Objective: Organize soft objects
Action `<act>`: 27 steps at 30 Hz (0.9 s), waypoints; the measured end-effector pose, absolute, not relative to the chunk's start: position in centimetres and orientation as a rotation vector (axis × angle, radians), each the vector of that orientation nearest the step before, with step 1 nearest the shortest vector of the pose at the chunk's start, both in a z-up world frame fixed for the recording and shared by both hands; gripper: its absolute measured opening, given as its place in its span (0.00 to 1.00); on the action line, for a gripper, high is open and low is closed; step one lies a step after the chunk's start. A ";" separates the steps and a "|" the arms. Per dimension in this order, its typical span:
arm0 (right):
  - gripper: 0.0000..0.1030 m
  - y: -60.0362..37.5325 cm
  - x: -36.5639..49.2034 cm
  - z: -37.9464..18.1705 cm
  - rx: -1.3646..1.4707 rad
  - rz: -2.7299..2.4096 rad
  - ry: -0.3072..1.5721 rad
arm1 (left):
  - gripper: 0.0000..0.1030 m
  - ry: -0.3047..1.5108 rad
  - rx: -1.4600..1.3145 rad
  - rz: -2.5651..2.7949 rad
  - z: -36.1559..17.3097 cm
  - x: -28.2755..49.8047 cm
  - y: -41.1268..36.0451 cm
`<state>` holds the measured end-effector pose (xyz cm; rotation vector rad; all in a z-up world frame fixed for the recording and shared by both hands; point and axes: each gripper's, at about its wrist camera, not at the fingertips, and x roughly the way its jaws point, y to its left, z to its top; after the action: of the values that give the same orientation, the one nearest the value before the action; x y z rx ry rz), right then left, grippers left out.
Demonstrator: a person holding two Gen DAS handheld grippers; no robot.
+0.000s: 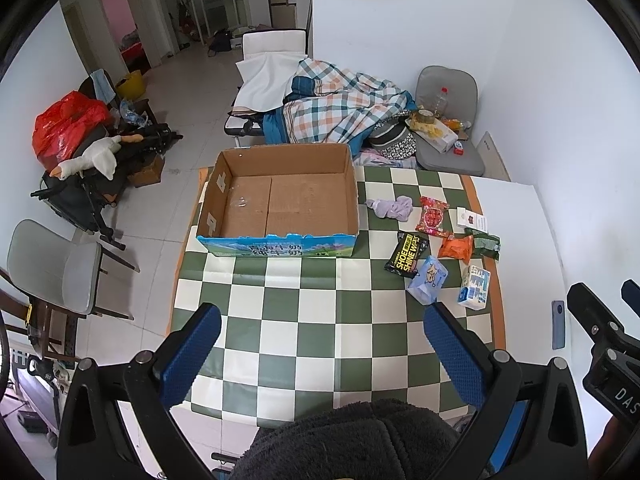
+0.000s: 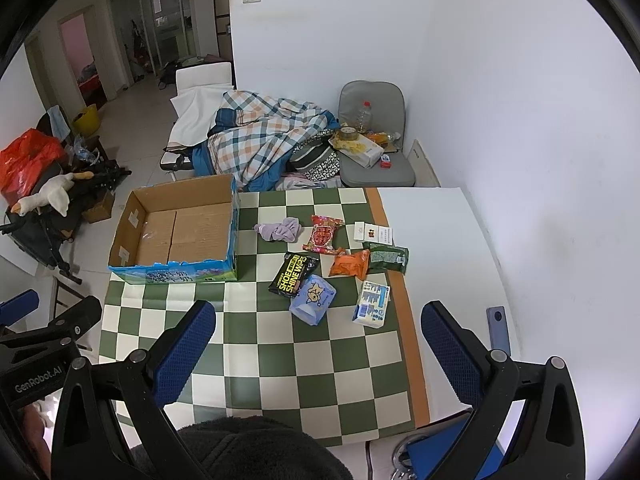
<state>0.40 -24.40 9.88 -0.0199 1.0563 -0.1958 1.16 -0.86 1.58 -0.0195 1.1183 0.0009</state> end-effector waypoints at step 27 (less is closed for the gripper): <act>1.00 -24.5 1.1 11.5 -0.023 -0.177 1.044 | 1.00 1.083 -0.007 0.003 2.5 1.0 -0.4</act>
<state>1.07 -24.54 11.48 -0.0229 1.0437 -0.1769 1.01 -0.36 2.46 -0.0070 1.0831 0.0026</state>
